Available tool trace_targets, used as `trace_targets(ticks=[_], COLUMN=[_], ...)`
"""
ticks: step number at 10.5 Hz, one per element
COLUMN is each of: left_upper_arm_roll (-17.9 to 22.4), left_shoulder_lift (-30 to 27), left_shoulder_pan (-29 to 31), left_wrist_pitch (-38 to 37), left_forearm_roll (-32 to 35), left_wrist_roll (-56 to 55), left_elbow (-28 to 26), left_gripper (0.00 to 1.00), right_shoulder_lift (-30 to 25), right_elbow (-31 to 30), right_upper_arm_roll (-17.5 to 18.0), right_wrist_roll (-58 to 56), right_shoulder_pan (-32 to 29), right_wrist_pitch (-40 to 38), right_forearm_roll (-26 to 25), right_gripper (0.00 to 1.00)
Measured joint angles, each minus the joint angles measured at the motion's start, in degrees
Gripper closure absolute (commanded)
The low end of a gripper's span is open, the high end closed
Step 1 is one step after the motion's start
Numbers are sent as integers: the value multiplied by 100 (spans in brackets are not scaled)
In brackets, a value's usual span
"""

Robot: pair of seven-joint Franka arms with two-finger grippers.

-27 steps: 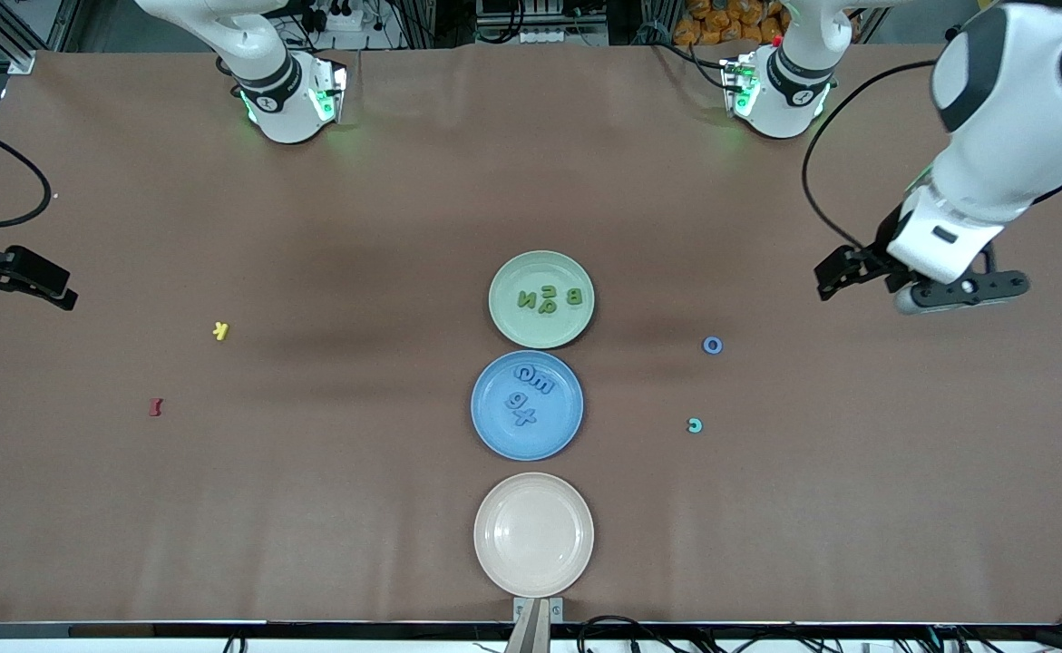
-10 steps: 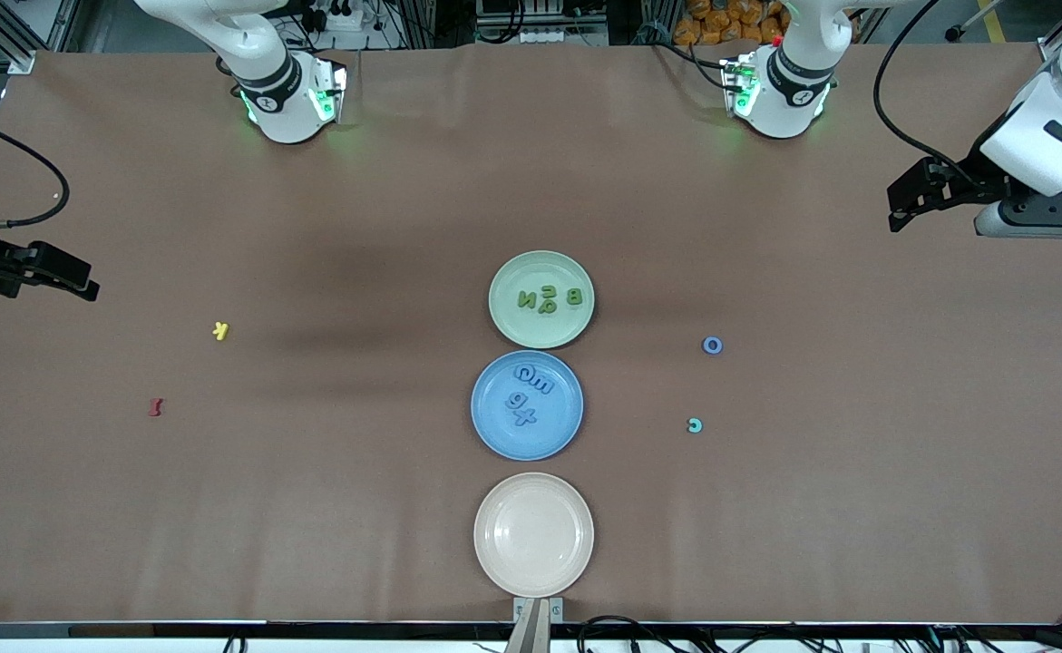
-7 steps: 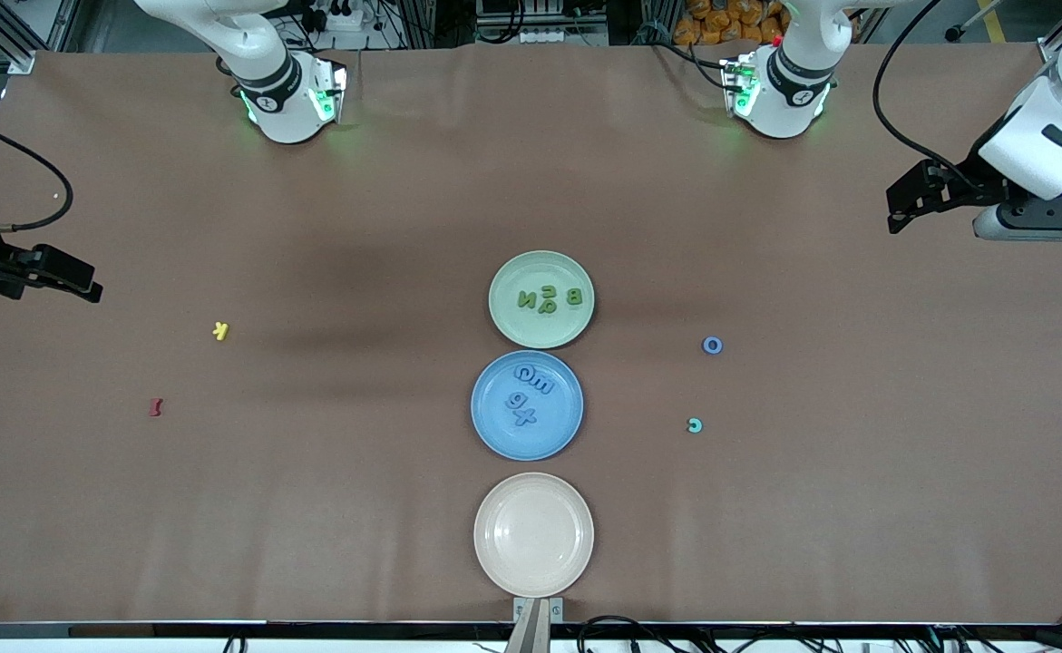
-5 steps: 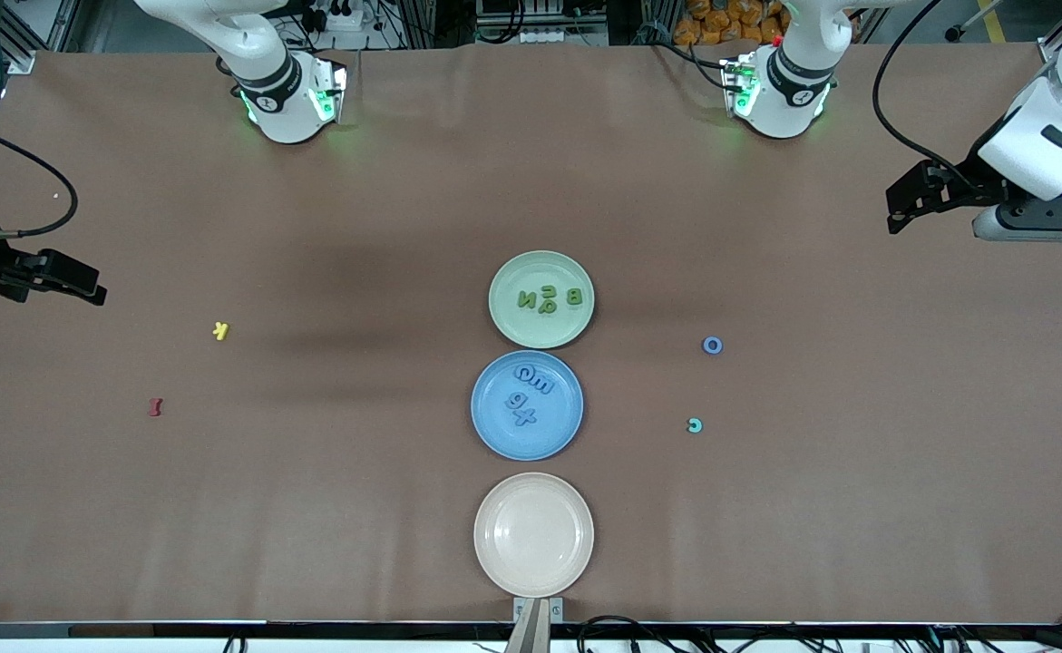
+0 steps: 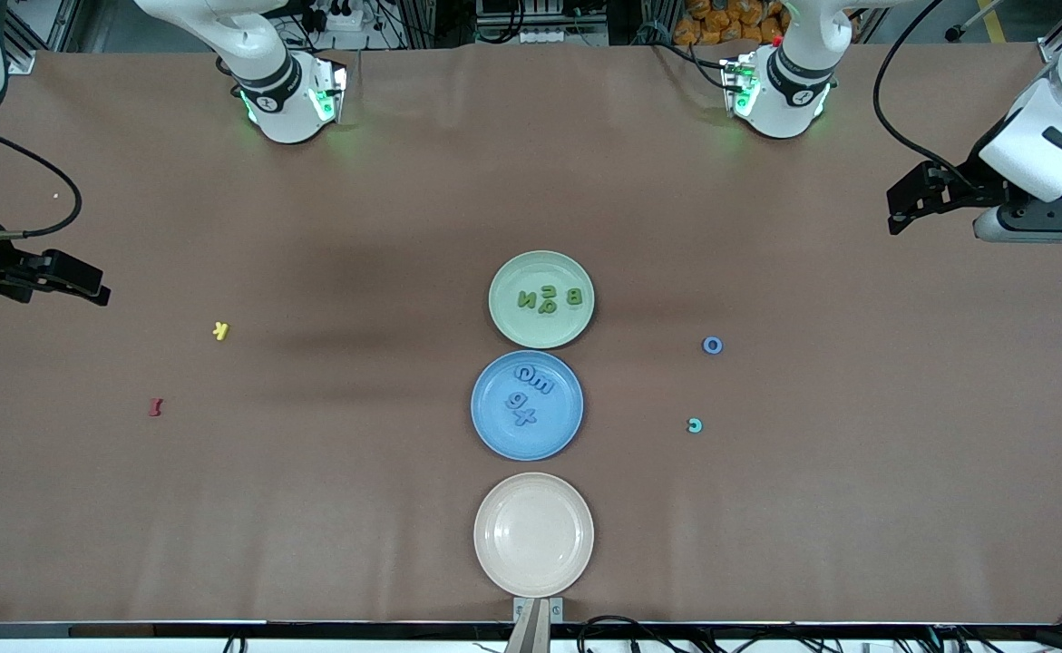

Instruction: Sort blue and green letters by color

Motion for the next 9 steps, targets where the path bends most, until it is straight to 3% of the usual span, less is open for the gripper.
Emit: trace_targets(ticks=[9], left_upper_arm_roll=[14], left_shoulder_lift=[6], left_shoulder_pan=[69], left_wrist_pitch=[0], left_forearm_roll=[0], left_wrist_roll=[2], left_elbow=[0], left_gripper=[0], right_shoulder_lift=[-1], right_elbow=[14], right_upper_arm_roll=[-14], right_wrist_roll=[32], right_shoulder_pan=[-6], right_wrist_pitch=[0], right_forearm_roll=[0], right_gripper=[0])
